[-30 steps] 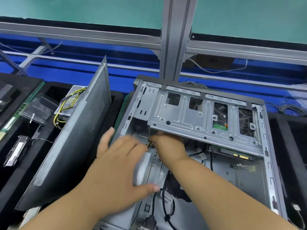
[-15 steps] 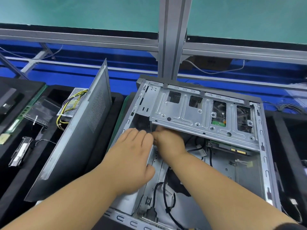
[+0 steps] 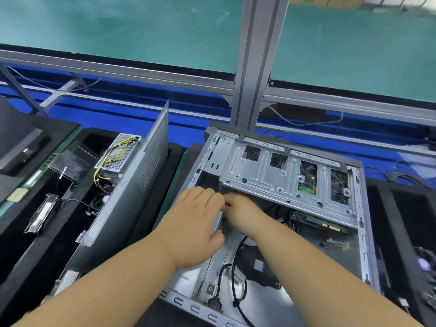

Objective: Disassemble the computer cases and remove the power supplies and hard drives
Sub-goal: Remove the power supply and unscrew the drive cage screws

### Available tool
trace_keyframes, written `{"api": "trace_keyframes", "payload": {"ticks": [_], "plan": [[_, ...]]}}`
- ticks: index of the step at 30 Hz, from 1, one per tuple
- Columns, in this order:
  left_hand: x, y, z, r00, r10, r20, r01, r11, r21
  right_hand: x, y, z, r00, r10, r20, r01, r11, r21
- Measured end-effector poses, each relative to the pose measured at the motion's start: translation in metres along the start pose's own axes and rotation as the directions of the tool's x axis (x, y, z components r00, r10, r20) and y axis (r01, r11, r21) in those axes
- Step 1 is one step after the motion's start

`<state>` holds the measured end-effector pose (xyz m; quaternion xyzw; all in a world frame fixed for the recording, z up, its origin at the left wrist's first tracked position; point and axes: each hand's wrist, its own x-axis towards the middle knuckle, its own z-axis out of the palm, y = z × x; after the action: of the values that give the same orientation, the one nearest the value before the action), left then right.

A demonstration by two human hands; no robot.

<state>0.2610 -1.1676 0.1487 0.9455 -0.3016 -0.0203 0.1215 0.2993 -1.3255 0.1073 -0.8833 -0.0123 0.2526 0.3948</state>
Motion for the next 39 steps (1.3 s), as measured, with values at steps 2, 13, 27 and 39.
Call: {"api": "trace_keyframes", "payload": {"ticks": [2,13,27,39], "plan": [[-0.009,-0.006,-0.009,0.994,-0.080,-0.071,0.063,0.974,-0.217,-0.010,-0.010,-0.001,0.998,0.061,0.030,-0.066,0.969,0.239],[-0.101,-0.022,-0.003,0.804,-0.562,0.191,0.401,0.277,-0.873,-0.045,-0.033,0.028,0.991,0.121,-0.051,-0.081,0.869,0.488],[-0.143,0.035,0.020,0.503,-0.505,0.702,0.228,-0.705,-0.671,-0.037,-0.007,0.038,1.000,0.017,-0.018,-0.001,0.759,0.652],[-0.103,0.062,0.028,0.467,-0.697,0.544,0.039,-0.598,-0.800,-0.036,-0.008,0.036,0.999,0.018,-0.041,0.011,0.794,0.608]]}}
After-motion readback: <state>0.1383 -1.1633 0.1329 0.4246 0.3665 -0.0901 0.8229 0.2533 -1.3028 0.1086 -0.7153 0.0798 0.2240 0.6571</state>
